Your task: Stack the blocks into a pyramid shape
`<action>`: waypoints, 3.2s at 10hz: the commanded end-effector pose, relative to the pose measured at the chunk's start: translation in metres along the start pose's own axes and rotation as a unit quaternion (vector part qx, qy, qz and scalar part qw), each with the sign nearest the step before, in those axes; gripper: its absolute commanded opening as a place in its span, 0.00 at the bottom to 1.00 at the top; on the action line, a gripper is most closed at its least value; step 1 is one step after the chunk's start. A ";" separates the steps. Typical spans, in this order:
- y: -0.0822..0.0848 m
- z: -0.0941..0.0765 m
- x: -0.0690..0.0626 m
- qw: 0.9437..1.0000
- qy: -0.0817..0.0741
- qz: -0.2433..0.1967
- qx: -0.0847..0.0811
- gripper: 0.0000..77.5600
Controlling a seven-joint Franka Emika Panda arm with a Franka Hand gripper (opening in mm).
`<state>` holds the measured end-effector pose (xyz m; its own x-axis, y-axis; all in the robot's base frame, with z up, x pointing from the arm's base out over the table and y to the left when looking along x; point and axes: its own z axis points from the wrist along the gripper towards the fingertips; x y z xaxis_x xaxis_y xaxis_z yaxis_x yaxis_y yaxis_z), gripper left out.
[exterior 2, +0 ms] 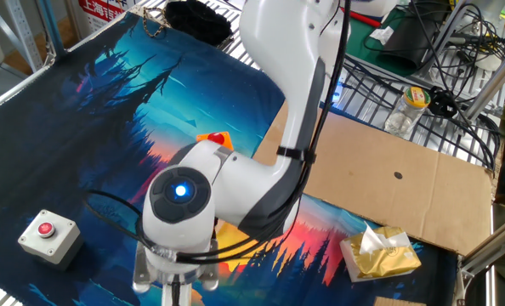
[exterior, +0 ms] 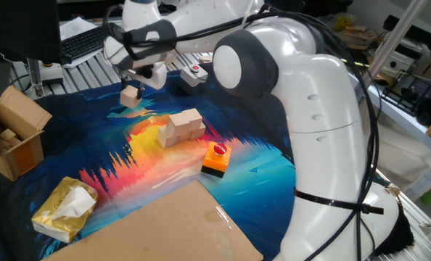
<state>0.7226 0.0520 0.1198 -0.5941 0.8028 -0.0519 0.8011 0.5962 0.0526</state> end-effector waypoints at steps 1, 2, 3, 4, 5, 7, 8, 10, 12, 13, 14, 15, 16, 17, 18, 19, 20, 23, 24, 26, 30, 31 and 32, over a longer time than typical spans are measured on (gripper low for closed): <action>-0.009 -0.084 0.011 0.969 0.018 -0.246 0.001 0.01; -0.021 -0.092 0.015 0.958 0.015 -0.287 -0.002 0.01; -0.029 -0.097 0.017 0.952 0.015 -0.307 -0.002 0.01; -0.034 -0.099 0.019 0.948 0.014 -0.317 -0.003 0.01; -0.042 -0.103 0.021 0.944 0.013 -0.330 -0.004 0.01; -0.050 -0.108 0.022 0.942 0.013 -0.337 -0.005 0.01; -0.057 -0.111 0.024 0.939 0.012 -0.342 -0.005 0.01; -0.070 -0.114 0.026 0.937 0.012 -0.348 -0.006 0.01; -0.083 -0.115 0.029 0.936 0.007 -0.352 -0.010 0.01; -0.089 -0.116 0.028 0.934 0.006 -0.357 -0.011 0.01; -0.088 -0.116 0.028 0.933 0.006 -0.360 -0.010 0.01; -0.088 -0.116 0.028 0.933 0.005 -0.360 -0.010 0.01; -0.088 -0.116 0.028 0.933 0.005 -0.360 -0.010 0.01; -0.088 -0.116 0.028 0.934 0.007 -0.357 -0.011 0.01; -0.088 -0.116 0.028 0.936 0.009 -0.353 -0.010 0.01; -0.088 -0.116 0.028 0.937 0.008 -0.350 -0.010 0.01; -0.088 -0.116 0.028 0.939 0.009 -0.344 -0.009 0.01; -0.088 -0.116 0.028 0.942 -0.001 -0.335 0.006 0.01; -0.088 -0.116 0.028 0.944 -0.003 -0.329 0.010 0.01; -0.088 -0.116 0.028 0.947 0.003 -0.322 0.005 0.01; -0.113 -0.118 0.032 0.930 -0.001 -0.368 0.010 0.01; -0.129 -0.114 0.031 0.926 -0.002 -0.378 0.006 0.01; -0.138 -0.111 0.029 0.922 -0.002 -0.388 0.004 0.01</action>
<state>0.5926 -0.0003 0.2235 -0.9845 0.1621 -0.0668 0.1631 0.9865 -0.0108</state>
